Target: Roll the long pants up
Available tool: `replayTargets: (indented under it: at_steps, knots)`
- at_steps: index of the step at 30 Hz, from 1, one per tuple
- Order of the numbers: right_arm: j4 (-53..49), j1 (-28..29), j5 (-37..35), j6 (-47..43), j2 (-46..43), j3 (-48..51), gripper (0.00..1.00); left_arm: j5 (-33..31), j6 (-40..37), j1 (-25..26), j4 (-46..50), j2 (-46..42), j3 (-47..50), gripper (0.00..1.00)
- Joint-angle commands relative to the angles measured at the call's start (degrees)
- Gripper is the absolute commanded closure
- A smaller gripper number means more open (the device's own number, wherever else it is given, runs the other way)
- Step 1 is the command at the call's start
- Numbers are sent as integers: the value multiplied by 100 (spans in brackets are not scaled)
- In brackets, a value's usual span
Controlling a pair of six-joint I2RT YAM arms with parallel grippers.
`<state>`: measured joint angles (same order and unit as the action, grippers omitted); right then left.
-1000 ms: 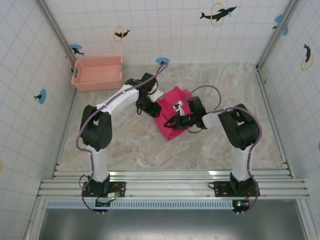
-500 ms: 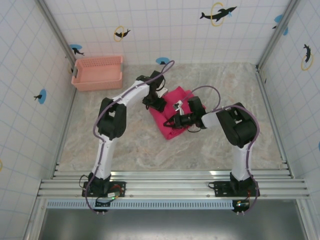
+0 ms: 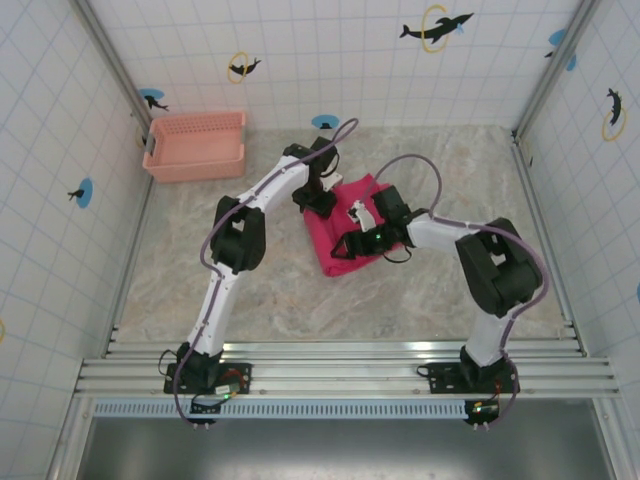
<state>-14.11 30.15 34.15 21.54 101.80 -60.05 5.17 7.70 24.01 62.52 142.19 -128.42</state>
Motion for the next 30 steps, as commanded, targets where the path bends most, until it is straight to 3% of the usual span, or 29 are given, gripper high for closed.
replayTargets:
  at_steps: [1, 3, 5, 8, 14, 22, 30]
  knots:
    - [-1885, 791, -2546, -1009, -839, -580, 11, -265, -255, -37, 147, 445, 83, 34]
    - [-2435, 1461, -3944, -937, -1011, -906, 2, -210, -256, -41, 163, 451, 94, 33]
    - [-2838, 2040, -4656, -726, -988, -1292, 1, -150, -262, -43, 166, 435, 128, 32]
    - [-2802, 2752, -5500, -358, -855, -1457, 1, -82, -261, -39, 47, 361, 275, 32]
    - [-2950, 3552, -6797, -22, 226, -2110, 1, -35, -344, -47, 49, 328, 313, 32]
    - [-3236, 3818, -7928, 140, 1746, -3091, 1, 14, -470, -48, -3, 312, 486, 31]
    - [-3724, 3679, -8410, 676, 2738, -3606, 2, 29, -552, -54, -12, 248, 638, 30]
